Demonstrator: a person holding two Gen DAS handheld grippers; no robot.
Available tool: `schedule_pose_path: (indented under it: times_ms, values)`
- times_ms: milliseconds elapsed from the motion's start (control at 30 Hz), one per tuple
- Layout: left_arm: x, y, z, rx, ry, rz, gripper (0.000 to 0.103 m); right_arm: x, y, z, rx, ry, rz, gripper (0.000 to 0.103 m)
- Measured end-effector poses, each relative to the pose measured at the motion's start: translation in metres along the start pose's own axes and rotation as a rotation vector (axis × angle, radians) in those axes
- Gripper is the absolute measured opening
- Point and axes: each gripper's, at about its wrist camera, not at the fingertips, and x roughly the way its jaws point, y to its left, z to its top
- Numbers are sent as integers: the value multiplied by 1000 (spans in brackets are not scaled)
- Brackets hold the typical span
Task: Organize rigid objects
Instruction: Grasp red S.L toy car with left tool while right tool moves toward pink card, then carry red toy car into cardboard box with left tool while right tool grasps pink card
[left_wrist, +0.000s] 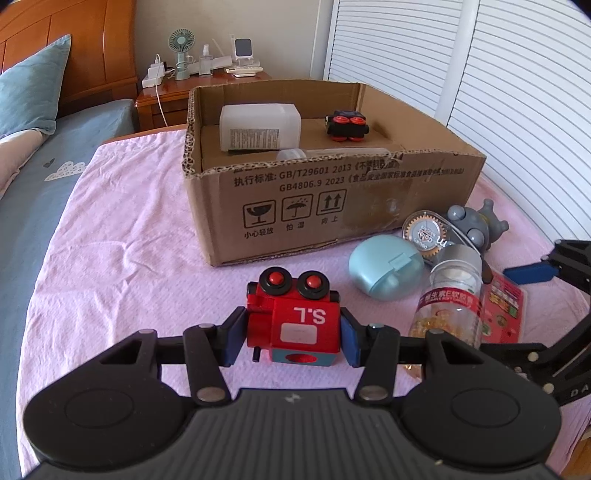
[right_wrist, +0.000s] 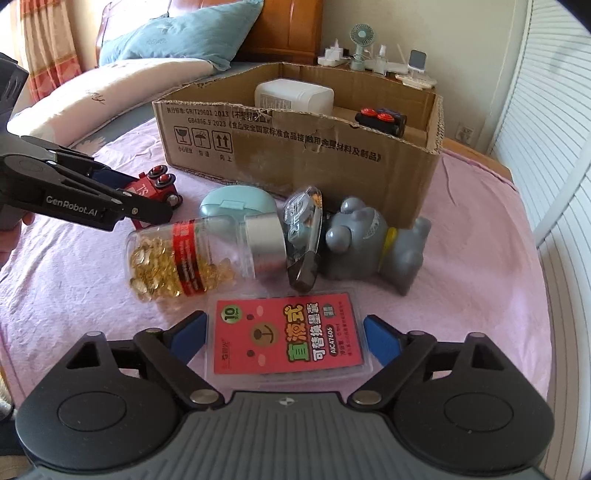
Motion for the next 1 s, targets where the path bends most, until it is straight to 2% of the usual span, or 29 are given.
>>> schedule_pose_path:
  times_ms: [367,467,667,1000]
  values:
    - [2,-5,-2,38,-17,24,52,-5,6,-5,13,24,-14,95]
    - [3,-6,-2,45,-18,28,51,-5,7,-5,13,28,-15,93]
    - [-1,-3,-2,42,7,0,50,-9,9,-5,4,51,-14,93]
    - [-27,-8,-8,143,52,-20,50,-33,8,-3,-24,39,-14,93]
